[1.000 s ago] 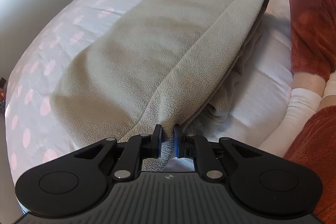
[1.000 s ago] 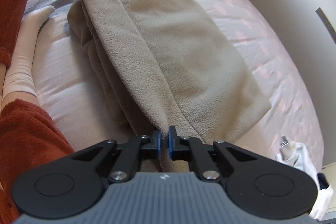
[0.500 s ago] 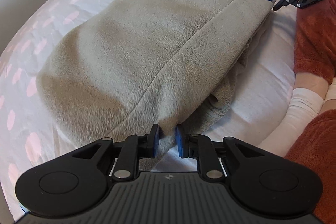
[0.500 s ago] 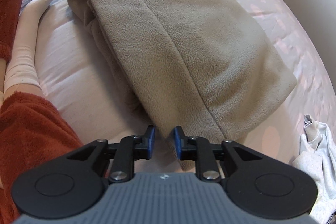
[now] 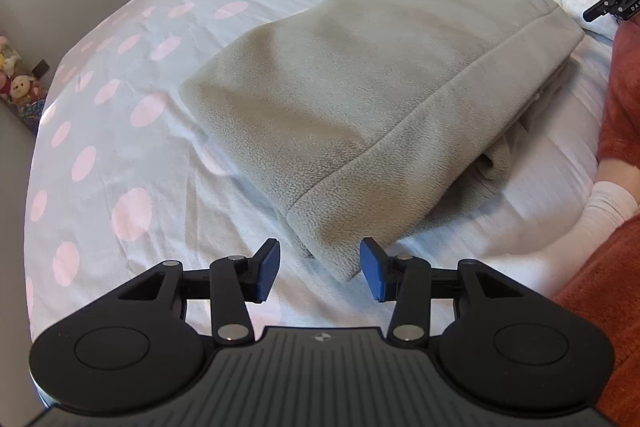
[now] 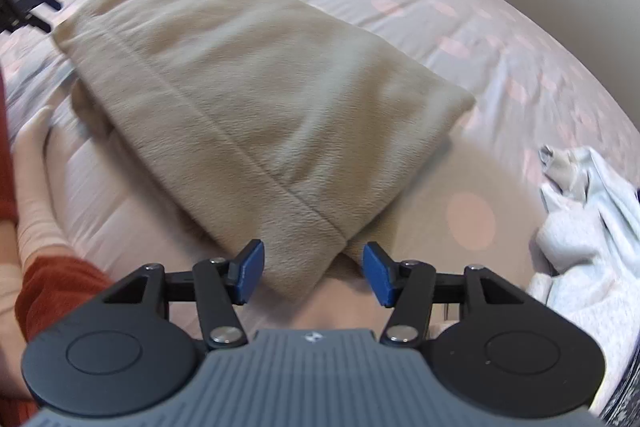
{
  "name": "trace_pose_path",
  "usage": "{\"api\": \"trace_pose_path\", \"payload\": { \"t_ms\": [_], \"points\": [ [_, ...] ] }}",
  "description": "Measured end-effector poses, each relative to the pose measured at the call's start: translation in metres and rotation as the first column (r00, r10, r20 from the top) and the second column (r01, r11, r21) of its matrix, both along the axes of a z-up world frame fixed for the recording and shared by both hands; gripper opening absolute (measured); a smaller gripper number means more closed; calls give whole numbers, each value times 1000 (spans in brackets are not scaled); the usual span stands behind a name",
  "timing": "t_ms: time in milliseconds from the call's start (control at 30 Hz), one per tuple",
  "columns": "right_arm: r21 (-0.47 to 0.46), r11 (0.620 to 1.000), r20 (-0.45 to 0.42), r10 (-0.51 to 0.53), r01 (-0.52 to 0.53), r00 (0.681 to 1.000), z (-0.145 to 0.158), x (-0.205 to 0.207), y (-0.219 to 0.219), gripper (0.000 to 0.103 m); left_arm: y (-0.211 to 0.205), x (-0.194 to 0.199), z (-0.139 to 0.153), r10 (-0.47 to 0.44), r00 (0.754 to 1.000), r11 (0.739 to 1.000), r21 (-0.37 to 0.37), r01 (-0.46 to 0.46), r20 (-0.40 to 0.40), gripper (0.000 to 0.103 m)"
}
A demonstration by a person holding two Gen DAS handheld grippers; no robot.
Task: Fold clothes
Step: 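Open both tools, release the hem and smooth the folded hoodie, then grasp the folded hoodie edge with the right tool while the left tool grasps it too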
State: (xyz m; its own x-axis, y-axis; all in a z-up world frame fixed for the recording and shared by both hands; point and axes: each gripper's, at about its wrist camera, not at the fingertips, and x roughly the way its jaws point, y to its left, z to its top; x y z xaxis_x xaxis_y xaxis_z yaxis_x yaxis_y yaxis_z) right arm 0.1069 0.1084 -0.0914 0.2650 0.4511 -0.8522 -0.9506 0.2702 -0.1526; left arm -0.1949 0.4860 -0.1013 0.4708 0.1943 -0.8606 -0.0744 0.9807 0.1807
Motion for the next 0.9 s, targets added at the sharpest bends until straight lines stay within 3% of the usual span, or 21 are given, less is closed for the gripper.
{"api": "trace_pose_path", "payload": {
  "t_ms": [400,567,633,767,900],
  "points": [
    [-223,975,-11,-22,19,1000,-50,8,36,56,9,26,-43,42,995,998,-39,-46,-87,37],
    [-242,970,3,-24,24,1000,-40,9,26,56,13,19,-27,13,995,1000,-26,-16,-98,39],
    [-215,976,6,-47,47,999,-30,14,18,56,16,15,-17,10,996,1000,-21,-12,-90,39],
    [-69,982,-62,-180,176,982,-1,40,8,60,33,10,7,72,997,997,-36,-73,-30,41],
    [80,935,-201,-325,346,924,14,73,8,69,55,12,25,191,977,977,-114,-180,92,52]
  ]
}}
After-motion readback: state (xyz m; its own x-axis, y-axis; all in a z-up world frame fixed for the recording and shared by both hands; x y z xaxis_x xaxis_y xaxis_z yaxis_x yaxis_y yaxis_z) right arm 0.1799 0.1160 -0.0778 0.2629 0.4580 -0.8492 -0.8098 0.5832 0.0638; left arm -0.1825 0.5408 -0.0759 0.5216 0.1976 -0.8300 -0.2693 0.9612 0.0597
